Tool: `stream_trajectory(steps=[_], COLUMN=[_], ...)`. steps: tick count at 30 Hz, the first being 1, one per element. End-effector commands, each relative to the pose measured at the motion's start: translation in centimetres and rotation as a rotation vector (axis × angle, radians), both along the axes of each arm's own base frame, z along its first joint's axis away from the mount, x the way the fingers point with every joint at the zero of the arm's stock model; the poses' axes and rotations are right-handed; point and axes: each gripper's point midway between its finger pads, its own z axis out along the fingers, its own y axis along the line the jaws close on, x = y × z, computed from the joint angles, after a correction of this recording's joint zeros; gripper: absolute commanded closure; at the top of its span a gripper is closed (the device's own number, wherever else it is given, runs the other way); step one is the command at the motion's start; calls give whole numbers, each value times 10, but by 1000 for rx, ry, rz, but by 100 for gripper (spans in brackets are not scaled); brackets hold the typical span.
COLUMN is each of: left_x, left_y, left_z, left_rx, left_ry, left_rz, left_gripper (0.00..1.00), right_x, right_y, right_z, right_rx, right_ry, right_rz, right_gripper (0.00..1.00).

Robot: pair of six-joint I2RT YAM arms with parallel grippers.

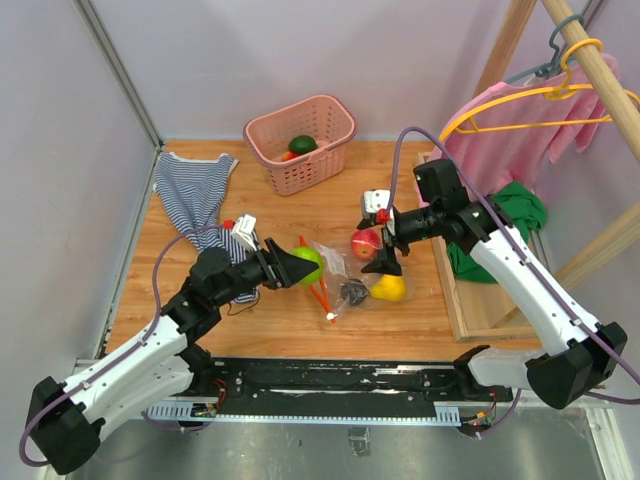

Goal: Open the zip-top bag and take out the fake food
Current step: Pick up the fake fruit from the zipper food storage bag.

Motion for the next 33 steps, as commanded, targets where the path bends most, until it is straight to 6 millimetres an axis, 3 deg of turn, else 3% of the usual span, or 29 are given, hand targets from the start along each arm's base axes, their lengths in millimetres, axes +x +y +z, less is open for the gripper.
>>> stream_trajectory(steps=[1,10,16,24,33], left_x=[-5,-16,-22,-19,-17], left_y=[-16,-34,-36,-42,-45], left_z=[55,99,128,138,143], left_rx=[-200,-433,-556,-582,-613], left_ry=[-129,-186,-225,-219,-191], left_rz=[-115,-282,-343,-348,-337], left_gripper=[84,84,84,84,84], right_x=[-20,-29,-28,-29,-43], right_y=[4,24,36,56,75], right_z=[24,74,95,104,95], right_rx=[69,248,322,330,309], right_ry=[-86,-30,65,82,107], right_rz=[188,262,256,278,332], right_gripper=[1,2,2,1,2])
